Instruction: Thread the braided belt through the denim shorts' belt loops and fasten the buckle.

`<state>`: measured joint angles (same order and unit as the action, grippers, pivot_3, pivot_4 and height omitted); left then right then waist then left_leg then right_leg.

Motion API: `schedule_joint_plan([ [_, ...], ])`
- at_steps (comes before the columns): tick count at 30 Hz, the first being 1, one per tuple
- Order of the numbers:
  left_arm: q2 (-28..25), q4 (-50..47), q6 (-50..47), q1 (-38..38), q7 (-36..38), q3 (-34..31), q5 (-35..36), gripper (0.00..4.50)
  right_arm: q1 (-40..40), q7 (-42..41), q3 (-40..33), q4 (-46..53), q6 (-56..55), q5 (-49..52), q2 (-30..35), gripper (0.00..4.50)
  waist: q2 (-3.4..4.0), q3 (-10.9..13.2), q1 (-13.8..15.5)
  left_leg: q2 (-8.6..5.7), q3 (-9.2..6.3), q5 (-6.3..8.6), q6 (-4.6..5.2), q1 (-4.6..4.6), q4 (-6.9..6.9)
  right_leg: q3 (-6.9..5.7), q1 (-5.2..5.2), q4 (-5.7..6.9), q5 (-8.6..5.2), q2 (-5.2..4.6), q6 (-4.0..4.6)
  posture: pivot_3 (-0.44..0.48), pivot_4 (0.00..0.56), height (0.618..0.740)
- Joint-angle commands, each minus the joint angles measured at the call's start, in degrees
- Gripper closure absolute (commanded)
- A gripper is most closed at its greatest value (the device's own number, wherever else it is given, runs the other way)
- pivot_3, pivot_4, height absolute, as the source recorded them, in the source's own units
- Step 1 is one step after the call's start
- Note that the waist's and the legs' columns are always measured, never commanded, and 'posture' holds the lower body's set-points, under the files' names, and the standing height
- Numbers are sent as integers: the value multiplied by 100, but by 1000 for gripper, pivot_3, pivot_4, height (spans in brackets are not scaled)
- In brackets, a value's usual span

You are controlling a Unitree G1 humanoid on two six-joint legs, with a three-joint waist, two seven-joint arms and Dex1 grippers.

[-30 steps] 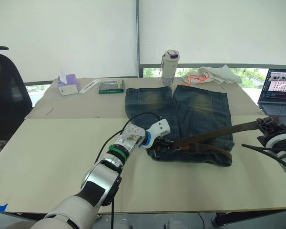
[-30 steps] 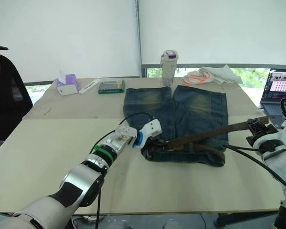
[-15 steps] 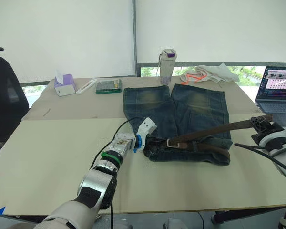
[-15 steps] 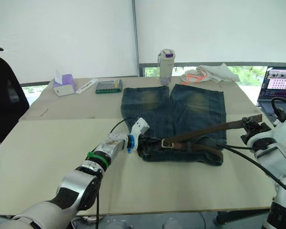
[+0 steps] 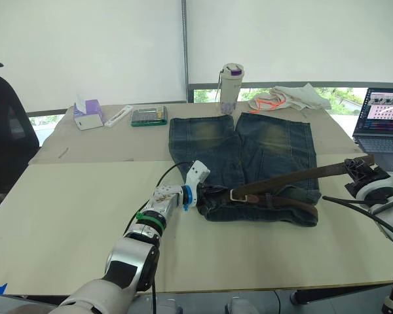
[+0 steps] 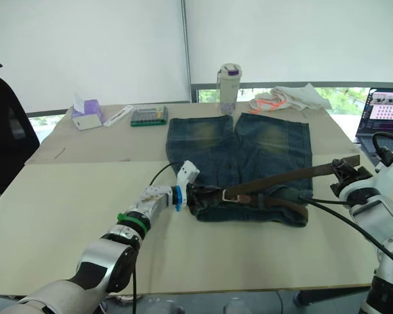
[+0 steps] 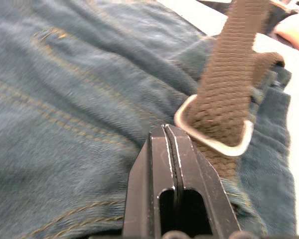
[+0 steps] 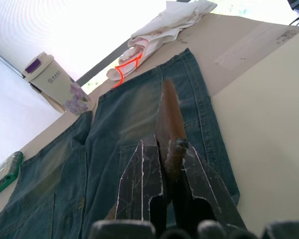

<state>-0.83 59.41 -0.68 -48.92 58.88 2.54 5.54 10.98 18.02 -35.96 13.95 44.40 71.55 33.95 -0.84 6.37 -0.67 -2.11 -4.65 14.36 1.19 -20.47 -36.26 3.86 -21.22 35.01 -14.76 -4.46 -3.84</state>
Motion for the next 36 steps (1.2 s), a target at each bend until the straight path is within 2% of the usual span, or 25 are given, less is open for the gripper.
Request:
schedule_joint_plan([
  [1, 179, -109, 472, 88, 328, 7, 127, 4484, 126, -25, -46, 231, -51, 22, 26, 4500, 1, 12, 5, 0, 0, 0, 0, -5, 0, 0, -3, -1, 4, -1, 7, 0, 150, 740],
  [5, 216, 92, 1073, 55, 432, 5, 80, 4484, 98, -13, -53, 267, -43, 45, 32, 4500, 1, 30, 49, -6, 2, 0, 0, -35, -7, -1, -25, -3, 17, -4, 22, 0, 150, 740],
  [9, 260, 247, 974, -110, 810, -227, 384, 4484, 59, 18, -64, 343, -35, 78, 34, 4500, 1, 30, 67, -9, 7, -2, 0, -82, -21, 0, -78, 7, 30, -2, 29, 0, 150, 740],
  [10, 274, 249, 906, -160, 921, -308, 483, 3969, 43, 23, -66, 364, -38, 78, 27, 4500, 1, 30, 67, -9, 8, -3, 0, -85, -23, 0, -82, 9, 30, 0, 30, 0, 150, 740],
  [18, 238, 177, 1176, -475, 1008, -322, 436, 1370, -30, 147, -65, 552, -52, 122, -69, 4500, 3, 48, 59, -10, 14, -3, 0, -87, -24, -1, -85, 9, 32, 6, 31, 0, 150, 740],
  [26, 42, 116, 564, -1180, 1268, -525, 674, 1370, -23, 221, -24, 613, -46, 159, -84, 4500, 5, 58, 34, -15, 18, -3, 1, -88, -25, -2, -86, 10, 33, 10, 32, 0, 150, 740],
  [29, 66, 290, 529, -1410, 1060, -563, 630, 2162, -27, 226, 11, 620, -44, 160, -104, 4500, 6, 59, 27, -15, 18, -3, 1, -87, -24, -2, -86, 10, 33, 11, 32, 0, 150, 740],
  [33, 272, 514, 856, -1408, 975, -206, 215, 3583, -15, 254, 44, 636, -43, 166, -112, 4500, 7, 59, 32, -17, 19, -3, 1, -87, -24, -2, -85, 9, 33, 10, 31, 0, 150, 740],
  [36, 394, 725, 1090, -1328, 729, -100, 10, 4457, -18, 283, 42, 664, -44, 189, -104, 4500, 7, 62, 35, -18, 20, -4, 0, -87, -25, -2, -86, 9, 34, 9, 32, 0, 150, 740],
])
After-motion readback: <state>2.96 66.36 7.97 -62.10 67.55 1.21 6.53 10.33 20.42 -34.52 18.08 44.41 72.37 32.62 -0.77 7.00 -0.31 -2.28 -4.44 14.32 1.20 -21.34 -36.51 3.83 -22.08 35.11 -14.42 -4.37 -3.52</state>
